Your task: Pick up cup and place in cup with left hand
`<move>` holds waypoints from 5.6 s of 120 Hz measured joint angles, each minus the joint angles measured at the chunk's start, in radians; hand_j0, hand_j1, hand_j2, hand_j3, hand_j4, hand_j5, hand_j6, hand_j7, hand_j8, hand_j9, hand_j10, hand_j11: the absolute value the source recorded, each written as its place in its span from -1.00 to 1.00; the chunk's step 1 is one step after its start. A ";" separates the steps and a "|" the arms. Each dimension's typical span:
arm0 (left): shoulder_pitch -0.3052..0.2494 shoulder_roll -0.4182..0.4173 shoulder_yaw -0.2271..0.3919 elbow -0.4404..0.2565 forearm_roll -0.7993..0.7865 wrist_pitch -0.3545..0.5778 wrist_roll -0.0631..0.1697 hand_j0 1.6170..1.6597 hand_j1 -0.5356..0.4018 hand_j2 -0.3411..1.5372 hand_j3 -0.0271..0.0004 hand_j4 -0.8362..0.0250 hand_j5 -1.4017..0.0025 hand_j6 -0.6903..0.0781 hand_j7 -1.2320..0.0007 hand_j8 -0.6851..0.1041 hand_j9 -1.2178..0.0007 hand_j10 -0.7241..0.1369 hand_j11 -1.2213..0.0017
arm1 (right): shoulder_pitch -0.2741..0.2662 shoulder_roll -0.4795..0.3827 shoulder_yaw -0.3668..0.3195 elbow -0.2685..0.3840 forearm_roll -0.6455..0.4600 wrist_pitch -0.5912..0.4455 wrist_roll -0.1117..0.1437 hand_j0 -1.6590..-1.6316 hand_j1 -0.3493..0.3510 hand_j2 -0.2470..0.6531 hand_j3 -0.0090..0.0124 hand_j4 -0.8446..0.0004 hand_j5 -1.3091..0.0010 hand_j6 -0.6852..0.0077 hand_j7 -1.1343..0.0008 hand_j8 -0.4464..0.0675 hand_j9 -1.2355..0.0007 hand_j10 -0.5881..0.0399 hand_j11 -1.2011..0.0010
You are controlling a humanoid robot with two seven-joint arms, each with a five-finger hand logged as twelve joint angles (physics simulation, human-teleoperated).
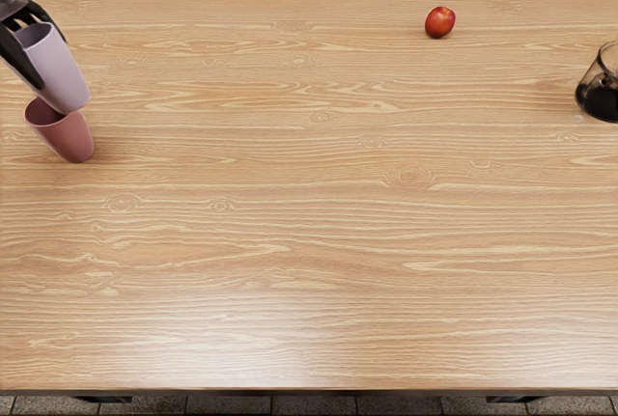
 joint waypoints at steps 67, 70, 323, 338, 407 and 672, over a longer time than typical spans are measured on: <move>0.006 0.004 0.003 0.025 0.009 0.013 0.000 0.57 -0.16 -0.58 0.97 0.19 -0.24 0.35 -0.38 0.23 -0.41 -0.35 -0.36 | 0.000 0.000 0.000 0.000 0.000 -0.001 0.000 -0.93 -1.00 -0.45 -0.16 1.00 1.00 0.98 1.00 0.74 1.00 0.87 1.00; 0.006 0.004 0.003 0.027 0.009 0.013 0.000 0.57 -0.15 -0.59 0.97 0.19 -0.24 0.35 -0.38 0.24 -0.41 -0.35 -0.36 | 0.000 0.000 0.000 0.000 0.000 -0.001 0.000 -0.93 -1.00 -0.45 -0.16 1.00 1.00 0.98 1.00 0.74 1.00 0.87 1.00; -0.018 -0.057 0.050 0.163 0.018 0.031 0.000 0.48 -0.26 -0.46 0.98 0.39 -0.45 0.54 -0.54 0.28 -0.60 -0.28 -0.56 | 0.002 0.000 -0.002 0.000 0.000 -0.003 0.000 -0.93 -1.00 -0.45 -0.16 1.00 1.00 0.98 1.00 0.74 1.00 0.87 1.00; -0.020 -0.058 0.079 0.163 0.021 0.031 0.000 0.47 -0.31 -0.41 0.98 0.41 -0.44 0.61 -0.55 0.20 -0.62 -0.36 -0.57 | 0.002 0.000 -0.002 0.000 0.000 -0.003 0.000 -0.93 -1.00 -0.45 -0.16 1.00 1.00 0.98 1.00 0.74 1.00 0.87 1.00; -0.023 -0.053 0.109 0.151 0.015 0.022 0.002 0.52 -0.14 -0.14 0.98 0.31 -0.57 0.50 -0.73 0.03 -0.68 -0.58 -0.61 | 0.002 0.000 -0.002 0.000 0.000 -0.003 0.000 -0.93 -1.00 -0.45 -0.16 1.00 1.00 0.98 1.00 0.74 1.00 0.87 1.00; -0.080 0.066 0.094 -0.290 -0.572 -0.065 0.000 0.92 0.13 -0.57 0.97 0.25 0.45 0.02 0.37 -0.02 0.37 -0.01 0.37 | 0.003 0.000 -0.001 0.000 0.000 -0.003 0.000 -0.93 -1.00 -0.45 -0.16 1.00 1.00 0.98 1.00 0.74 1.00 0.87 1.00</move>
